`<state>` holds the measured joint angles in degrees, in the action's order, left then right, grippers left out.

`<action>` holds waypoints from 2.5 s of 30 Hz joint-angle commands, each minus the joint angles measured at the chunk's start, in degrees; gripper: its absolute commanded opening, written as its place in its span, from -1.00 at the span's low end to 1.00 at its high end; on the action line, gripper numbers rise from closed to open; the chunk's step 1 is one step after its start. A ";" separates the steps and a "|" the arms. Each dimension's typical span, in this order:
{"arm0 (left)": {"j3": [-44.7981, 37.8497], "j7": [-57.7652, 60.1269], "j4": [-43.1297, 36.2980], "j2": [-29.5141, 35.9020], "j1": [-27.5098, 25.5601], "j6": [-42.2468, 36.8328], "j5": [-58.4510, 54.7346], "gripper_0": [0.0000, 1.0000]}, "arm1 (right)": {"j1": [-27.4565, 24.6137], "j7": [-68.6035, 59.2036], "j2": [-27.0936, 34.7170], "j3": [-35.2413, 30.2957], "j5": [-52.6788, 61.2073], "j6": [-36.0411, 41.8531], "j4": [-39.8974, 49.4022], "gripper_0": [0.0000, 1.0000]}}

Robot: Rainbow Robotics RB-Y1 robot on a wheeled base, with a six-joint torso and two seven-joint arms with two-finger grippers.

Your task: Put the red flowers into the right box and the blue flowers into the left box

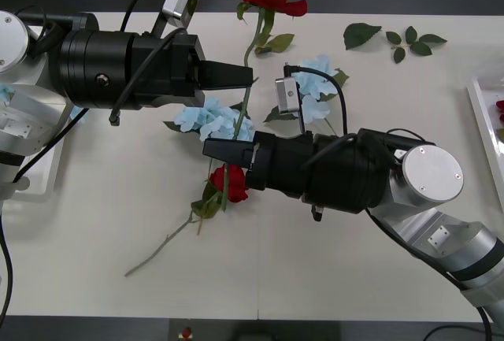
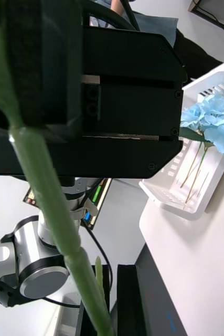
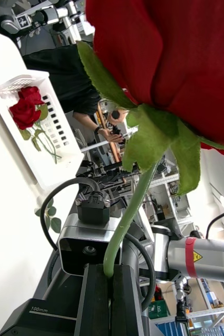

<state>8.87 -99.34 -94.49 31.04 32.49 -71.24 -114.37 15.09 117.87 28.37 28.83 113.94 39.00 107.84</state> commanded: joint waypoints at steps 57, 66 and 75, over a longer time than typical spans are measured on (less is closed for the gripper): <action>-14.23 9.25 -22.67 10.88 -12.01 -21.66 30.52 1.00 | 1.34 4.21 56.97 -5.89 5.95 -0.95 -16.96 -1.00; -5.53 0.28 -24.60 14.22 -16.49 -16.82 43.53 1.00 | 0.81 5.26 58.82 -5.89 -5.30 -2.27 -29.71 -1.00; 6.34 0.28 -24.43 16.68 -16.67 -13.04 54.69 1.00 | 0.46 5.09 57.15 -5.89 -20.42 -3.50 -37.27 -1.00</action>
<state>13.19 -98.38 -117.70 46.28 15.89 -85.90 -61.88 15.63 122.15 85.03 23.70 97.00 35.93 73.41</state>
